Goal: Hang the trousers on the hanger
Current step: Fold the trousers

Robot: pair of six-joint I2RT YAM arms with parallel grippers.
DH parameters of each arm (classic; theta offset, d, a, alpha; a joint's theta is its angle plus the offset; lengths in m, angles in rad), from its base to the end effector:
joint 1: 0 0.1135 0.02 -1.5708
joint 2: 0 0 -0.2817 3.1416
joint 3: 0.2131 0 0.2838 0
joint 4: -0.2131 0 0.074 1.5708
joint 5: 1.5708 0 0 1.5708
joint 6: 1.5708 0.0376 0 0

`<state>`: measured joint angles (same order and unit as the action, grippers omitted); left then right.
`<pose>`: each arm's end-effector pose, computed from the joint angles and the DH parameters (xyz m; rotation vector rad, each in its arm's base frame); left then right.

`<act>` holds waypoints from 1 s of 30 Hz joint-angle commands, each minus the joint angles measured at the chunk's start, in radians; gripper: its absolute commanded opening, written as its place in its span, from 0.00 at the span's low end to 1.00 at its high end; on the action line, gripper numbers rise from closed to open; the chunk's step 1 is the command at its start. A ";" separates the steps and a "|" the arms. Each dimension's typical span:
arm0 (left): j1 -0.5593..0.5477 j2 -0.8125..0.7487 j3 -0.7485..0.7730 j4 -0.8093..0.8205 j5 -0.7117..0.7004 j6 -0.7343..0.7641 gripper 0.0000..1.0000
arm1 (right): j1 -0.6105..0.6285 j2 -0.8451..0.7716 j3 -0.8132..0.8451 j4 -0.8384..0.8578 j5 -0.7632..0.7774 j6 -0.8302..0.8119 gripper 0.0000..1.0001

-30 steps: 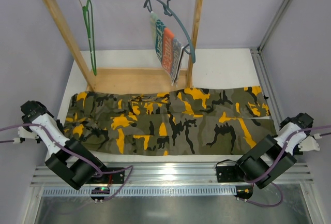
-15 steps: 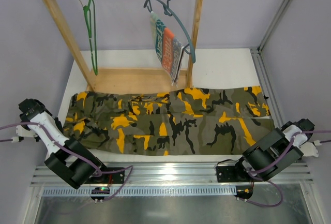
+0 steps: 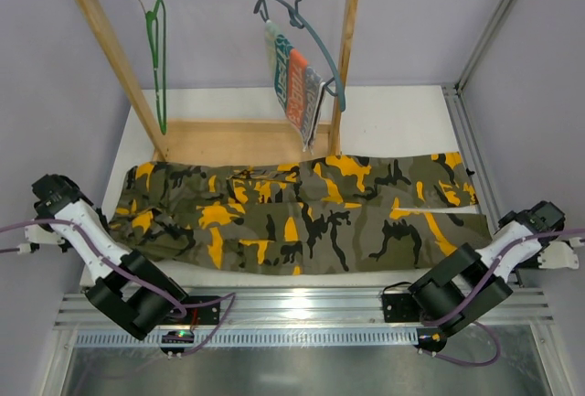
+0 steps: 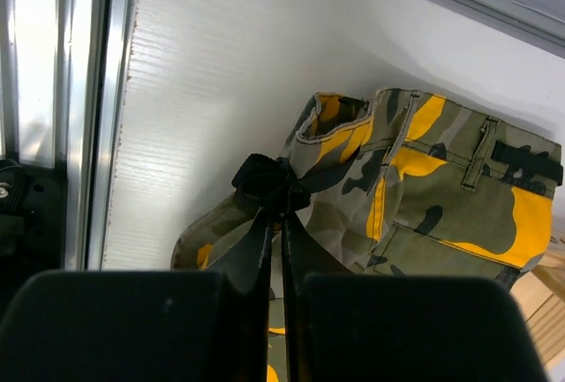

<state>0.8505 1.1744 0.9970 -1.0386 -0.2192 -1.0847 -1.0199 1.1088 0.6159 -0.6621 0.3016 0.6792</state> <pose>0.1478 0.1808 0.2797 -2.2993 1.5179 0.2433 0.1012 -0.1861 0.1868 2.1151 1.7428 -0.5082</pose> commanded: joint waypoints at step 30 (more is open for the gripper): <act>-0.142 0.093 0.578 -0.451 -0.525 -0.020 0.01 | 0.207 -0.130 0.760 -0.421 0.241 -0.052 0.04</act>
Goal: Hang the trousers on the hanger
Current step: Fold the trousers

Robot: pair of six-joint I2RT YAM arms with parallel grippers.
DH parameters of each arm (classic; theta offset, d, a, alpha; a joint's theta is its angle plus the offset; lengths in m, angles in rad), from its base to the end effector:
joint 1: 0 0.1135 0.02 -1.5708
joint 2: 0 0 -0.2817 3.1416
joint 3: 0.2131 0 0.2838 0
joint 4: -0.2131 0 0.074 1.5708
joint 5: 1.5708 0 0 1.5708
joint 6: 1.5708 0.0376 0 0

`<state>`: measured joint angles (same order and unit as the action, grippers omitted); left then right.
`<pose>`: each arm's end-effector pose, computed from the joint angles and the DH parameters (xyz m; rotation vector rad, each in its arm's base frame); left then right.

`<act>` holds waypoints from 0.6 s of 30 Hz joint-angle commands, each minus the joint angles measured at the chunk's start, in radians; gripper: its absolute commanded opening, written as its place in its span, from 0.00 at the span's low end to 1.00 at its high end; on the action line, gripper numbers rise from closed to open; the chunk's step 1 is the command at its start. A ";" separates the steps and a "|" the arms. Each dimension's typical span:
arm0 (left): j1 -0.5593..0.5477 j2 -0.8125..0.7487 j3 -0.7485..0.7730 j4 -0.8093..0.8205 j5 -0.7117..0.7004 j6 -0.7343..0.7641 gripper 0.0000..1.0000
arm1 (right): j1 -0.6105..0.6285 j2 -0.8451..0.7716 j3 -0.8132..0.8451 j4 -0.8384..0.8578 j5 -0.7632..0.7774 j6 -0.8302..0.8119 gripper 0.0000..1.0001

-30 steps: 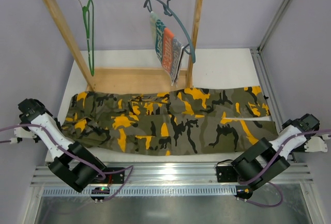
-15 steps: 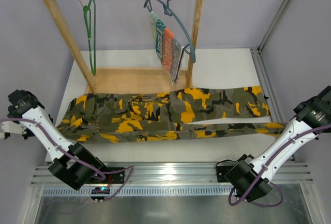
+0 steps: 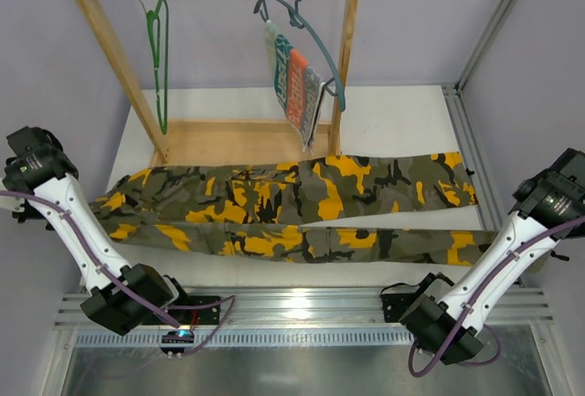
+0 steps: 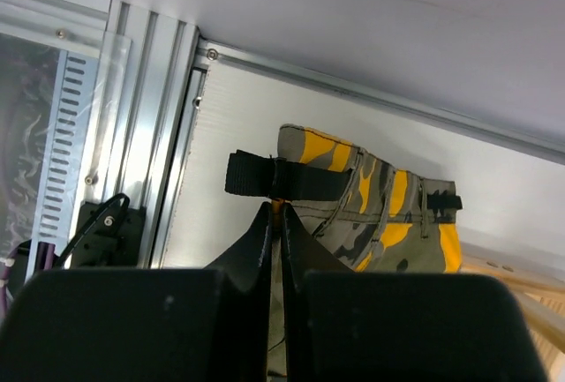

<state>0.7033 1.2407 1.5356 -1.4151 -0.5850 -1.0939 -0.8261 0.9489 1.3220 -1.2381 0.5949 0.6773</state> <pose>0.1563 0.1598 0.4232 -2.0821 1.4345 0.6330 0.0933 -0.1323 0.4194 1.8145 1.5491 -0.7897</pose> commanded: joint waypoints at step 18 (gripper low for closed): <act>0.005 -0.063 -0.282 0.294 0.025 0.086 0.00 | 0.170 0.330 -0.127 0.431 -0.150 -0.110 0.04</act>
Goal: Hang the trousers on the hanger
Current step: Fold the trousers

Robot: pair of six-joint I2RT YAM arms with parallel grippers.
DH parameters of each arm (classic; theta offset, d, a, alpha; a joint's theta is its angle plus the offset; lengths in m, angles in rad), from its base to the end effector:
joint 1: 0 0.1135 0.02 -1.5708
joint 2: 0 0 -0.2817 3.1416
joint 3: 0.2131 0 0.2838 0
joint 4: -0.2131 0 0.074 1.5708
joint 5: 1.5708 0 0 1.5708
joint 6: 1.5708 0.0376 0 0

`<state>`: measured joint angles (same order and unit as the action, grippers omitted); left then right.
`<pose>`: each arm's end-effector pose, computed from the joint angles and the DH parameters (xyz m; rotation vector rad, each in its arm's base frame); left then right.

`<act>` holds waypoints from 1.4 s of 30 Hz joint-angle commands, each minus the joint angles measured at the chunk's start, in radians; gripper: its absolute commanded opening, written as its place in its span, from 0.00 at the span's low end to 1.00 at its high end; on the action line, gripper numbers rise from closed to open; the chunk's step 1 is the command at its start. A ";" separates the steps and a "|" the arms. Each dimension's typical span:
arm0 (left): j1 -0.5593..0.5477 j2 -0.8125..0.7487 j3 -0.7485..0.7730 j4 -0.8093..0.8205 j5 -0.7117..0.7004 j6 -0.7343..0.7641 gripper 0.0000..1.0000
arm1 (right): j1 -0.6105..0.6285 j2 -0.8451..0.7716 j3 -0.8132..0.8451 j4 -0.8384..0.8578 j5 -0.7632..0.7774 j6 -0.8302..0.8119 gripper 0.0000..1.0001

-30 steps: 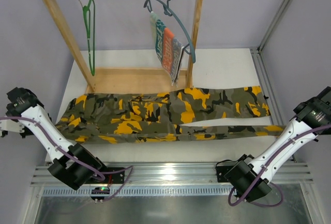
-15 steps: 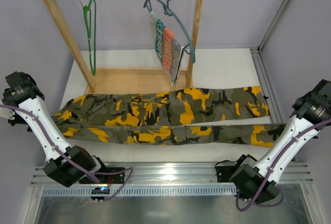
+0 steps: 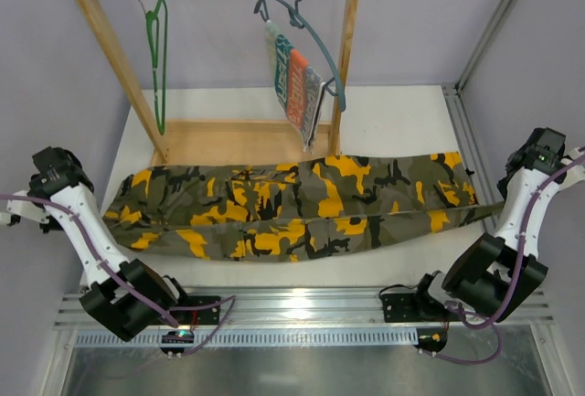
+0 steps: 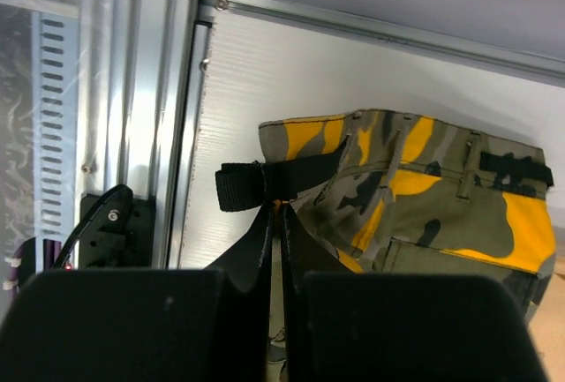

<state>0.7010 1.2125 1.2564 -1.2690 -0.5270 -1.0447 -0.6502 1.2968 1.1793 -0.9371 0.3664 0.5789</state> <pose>0.1649 0.1639 0.3492 -2.1090 1.6062 0.6248 0.2148 -0.1803 0.3169 1.6005 2.0476 -0.5051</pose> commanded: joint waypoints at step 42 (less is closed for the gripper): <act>-0.136 0.065 0.086 0.112 -0.263 0.025 0.00 | -0.005 -0.059 0.023 0.096 -0.032 0.012 0.04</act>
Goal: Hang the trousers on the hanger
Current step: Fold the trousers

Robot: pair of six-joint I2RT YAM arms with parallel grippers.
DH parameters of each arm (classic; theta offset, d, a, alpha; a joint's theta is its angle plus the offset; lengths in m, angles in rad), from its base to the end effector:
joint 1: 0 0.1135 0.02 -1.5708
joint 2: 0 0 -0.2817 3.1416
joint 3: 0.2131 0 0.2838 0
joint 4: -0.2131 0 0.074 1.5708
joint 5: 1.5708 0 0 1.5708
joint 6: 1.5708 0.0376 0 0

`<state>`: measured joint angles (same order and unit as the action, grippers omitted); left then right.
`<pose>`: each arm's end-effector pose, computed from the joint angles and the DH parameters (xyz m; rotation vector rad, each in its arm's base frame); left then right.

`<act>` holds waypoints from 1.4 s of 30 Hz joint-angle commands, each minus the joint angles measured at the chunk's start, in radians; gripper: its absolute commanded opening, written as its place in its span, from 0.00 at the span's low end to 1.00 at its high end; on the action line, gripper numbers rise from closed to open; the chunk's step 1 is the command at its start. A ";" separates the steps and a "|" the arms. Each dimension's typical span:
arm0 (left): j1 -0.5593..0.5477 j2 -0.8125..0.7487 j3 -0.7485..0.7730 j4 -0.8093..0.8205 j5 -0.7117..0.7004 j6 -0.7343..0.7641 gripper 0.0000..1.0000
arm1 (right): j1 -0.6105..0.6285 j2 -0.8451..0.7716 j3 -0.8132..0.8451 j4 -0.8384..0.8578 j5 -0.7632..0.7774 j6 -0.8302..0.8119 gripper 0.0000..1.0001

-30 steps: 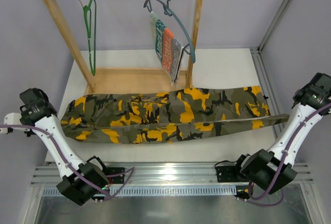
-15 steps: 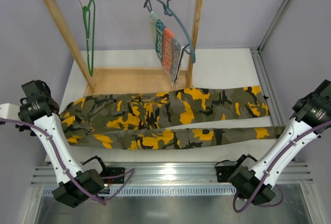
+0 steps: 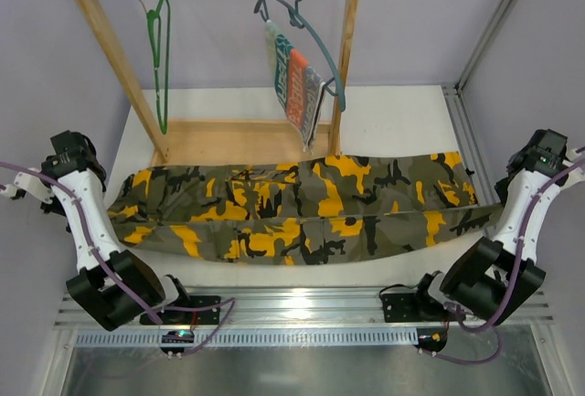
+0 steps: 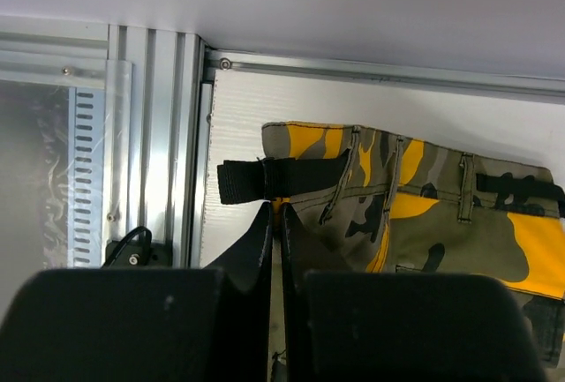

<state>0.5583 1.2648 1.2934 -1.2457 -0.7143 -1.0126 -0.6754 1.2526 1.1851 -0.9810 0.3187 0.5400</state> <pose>0.1957 0.1513 0.3540 -1.9058 1.6674 0.8169 0.2013 -0.1764 0.3272 1.5794 2.0749 -0.4648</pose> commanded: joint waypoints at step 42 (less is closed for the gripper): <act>0.008 0.306 -0.009 0.439 0.105 -0.024 0.00 | 0.293 0.694 0.512 0.211 0.013 0.054 0.04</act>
<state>0.5518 1.5654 1.2781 -0.9295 -0.5446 -1.0599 -0.3656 1.9362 1.6417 -0.8513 0.2649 0.6212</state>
